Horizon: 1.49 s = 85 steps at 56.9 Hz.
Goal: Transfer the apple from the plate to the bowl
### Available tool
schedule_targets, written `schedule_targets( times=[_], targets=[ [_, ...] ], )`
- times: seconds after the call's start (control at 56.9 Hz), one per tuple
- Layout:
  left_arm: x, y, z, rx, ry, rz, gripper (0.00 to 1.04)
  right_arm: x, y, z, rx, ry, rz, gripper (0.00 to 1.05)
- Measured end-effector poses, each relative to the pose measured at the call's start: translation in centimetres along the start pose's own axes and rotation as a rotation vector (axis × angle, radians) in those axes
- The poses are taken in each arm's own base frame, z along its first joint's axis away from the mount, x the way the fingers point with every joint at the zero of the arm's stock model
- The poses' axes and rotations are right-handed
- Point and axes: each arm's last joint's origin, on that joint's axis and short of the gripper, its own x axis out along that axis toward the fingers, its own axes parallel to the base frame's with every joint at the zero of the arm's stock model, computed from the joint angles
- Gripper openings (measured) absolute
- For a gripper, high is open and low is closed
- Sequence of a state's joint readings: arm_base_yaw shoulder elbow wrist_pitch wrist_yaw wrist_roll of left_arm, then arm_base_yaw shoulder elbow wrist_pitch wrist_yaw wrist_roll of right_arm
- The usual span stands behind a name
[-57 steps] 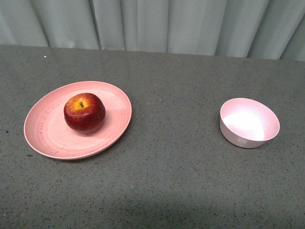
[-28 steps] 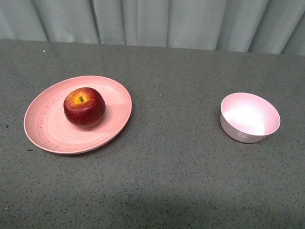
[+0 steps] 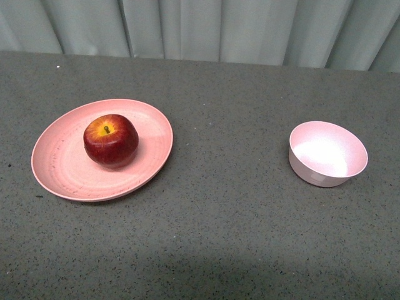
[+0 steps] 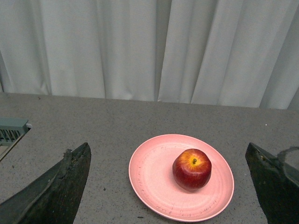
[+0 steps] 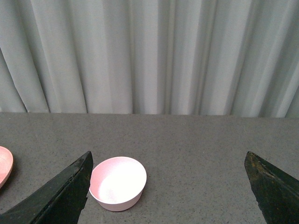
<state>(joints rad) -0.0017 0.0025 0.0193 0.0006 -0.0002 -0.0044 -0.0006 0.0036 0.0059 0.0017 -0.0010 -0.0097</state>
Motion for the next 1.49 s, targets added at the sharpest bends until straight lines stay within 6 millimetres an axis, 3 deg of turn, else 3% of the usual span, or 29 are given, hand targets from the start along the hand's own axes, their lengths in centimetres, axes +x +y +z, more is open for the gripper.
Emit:
schedule_targets(
  times=[0.72, 0.896, 1.124, 1.247, 1.405, 1.493],
  targets=[
    [0.0, 0.0, 0.0, 0.0, 0.0, 0.0, 0.98, 0.0, 0.0, 0.0, 0.0, 0.0, 0.0, 0.95],
    [0.0, 0.0, 0.0, 0.0, 0.0, 0.0, 0.98, 0.6, 0.5, -0.8, -0.141, 0.287, -0.024, 0.95],
    [0.0, 0.0, 0.0, 0.0, 0.0, 0.0, 0.98, 4.3, 1.8, -0.7, -0.21, 0.396, 0.114, 0.95],
    [0.0, 0.0, 0.0, 0.0, 0.0, 0.0, 0.98, 7.5, 2.6, -0.8, -0.236, 0.471, 0.171, 0.95],
    [0.0, 0.0, 0.0, 0.0, 0.0, 0.0, 0.98, 13.1, 4.3, -2.4, -0.297, 0.647, 0.284, 0.95],
    [0.0, 0.0, 0.0, 0.0, 0.0, 0.0, 0.98, 14.9, 4.9, -2.9, -0.325, 0.695, 0.299, 0.95]
  ],
)
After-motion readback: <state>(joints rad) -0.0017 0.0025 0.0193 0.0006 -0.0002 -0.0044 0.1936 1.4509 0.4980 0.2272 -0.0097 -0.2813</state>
